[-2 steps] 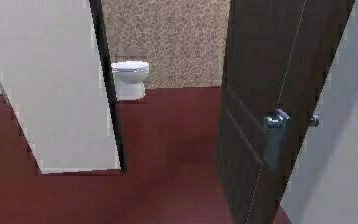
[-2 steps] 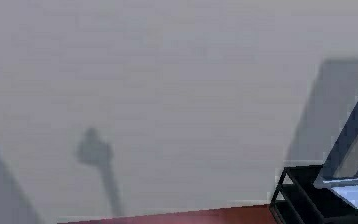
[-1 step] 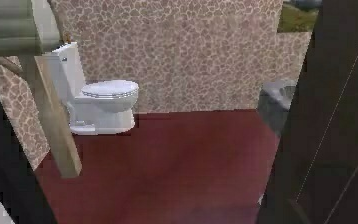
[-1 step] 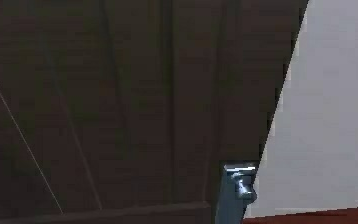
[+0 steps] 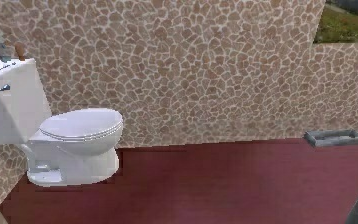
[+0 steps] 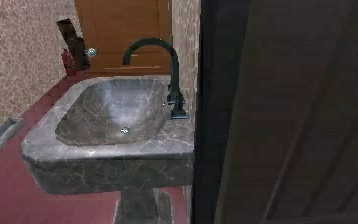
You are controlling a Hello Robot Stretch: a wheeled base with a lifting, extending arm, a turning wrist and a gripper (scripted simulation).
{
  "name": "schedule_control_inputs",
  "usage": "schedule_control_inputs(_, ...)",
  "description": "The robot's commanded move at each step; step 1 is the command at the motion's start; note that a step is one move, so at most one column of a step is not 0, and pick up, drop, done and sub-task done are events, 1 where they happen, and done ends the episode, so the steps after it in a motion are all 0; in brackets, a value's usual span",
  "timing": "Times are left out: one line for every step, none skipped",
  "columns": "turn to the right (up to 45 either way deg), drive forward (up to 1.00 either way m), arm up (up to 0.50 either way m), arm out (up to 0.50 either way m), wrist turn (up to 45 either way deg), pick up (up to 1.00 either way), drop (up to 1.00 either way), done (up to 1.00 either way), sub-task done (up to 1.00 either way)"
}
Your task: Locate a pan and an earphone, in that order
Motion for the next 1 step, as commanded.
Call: schedule_control_inputs(12.0,0.0,0.0,0.0,0.0,0.0,0.0,0.0,0.0)
